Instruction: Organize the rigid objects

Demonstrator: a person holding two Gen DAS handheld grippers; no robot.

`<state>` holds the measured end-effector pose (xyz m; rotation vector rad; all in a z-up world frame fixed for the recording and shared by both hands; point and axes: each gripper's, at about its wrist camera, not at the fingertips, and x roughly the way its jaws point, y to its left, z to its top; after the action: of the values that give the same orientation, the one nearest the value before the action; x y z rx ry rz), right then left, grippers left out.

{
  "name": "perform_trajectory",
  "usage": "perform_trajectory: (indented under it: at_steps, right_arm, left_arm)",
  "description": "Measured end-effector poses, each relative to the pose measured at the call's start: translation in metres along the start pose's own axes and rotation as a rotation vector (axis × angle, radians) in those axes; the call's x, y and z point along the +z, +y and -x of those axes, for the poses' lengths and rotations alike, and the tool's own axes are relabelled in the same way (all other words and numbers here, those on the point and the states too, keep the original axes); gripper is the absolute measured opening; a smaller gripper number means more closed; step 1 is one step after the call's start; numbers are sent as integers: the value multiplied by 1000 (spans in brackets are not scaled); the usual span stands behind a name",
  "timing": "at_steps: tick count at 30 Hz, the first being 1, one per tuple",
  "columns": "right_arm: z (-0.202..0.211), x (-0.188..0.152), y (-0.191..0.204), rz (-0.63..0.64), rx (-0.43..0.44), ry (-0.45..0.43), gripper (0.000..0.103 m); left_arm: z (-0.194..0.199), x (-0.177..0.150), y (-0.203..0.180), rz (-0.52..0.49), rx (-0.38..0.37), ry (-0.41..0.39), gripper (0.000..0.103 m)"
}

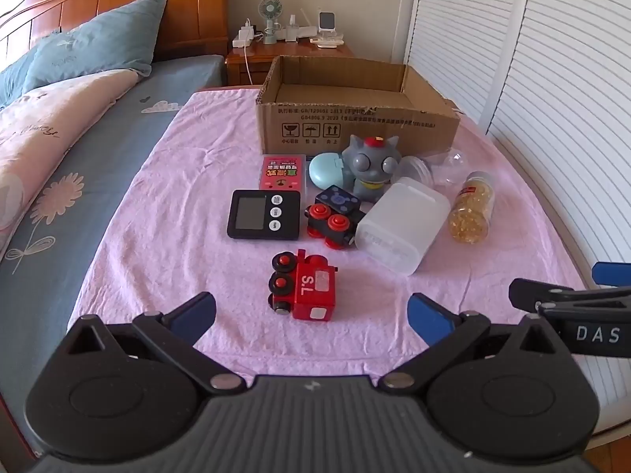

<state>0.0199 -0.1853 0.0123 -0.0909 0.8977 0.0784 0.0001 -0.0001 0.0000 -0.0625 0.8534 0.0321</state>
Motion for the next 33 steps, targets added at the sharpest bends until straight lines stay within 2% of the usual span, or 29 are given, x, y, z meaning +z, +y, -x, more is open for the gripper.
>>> perform_trajectory:
  at_steps: [33]
  right_arm:
    - [2,0,-1,4,-5,-8,103]
  left_arm:
    - [1,1,-2,2,-9,-12,102]
